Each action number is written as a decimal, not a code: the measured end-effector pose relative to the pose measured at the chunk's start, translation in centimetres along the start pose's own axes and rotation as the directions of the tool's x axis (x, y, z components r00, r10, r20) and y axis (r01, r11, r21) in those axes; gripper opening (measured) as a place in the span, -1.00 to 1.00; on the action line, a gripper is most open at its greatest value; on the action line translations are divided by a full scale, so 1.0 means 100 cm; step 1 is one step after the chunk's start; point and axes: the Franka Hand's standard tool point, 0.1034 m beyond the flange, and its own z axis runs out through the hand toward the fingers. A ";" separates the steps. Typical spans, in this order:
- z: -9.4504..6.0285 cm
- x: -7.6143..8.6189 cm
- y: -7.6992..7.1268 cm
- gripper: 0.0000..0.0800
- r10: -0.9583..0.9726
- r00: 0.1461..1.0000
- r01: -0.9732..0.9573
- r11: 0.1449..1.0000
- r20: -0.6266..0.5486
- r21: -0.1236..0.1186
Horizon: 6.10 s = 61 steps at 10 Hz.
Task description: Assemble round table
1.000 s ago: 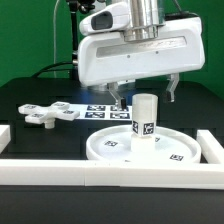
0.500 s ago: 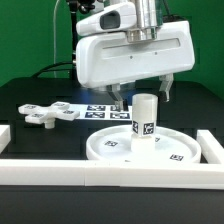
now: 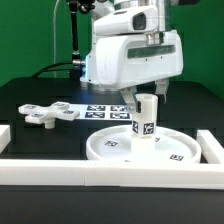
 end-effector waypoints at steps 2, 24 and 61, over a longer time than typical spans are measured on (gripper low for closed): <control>0.000 -0.004 0.003 0.62 -0.124 0.992 0.124 0.992 0.009 -0.004; 0.014 -0.007 -0.007 0.03 -0.673 0.728 0.673 0.738 0.130 0.045; 0.020 -0.010 -0.007 0.03 0.328 -0.926 -0.336 -0.942 0.187 -0.013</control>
Offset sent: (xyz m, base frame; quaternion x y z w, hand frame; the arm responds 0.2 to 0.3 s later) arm 0.0000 0.0000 0.0000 0.0000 0.0000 -0.1938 0.9810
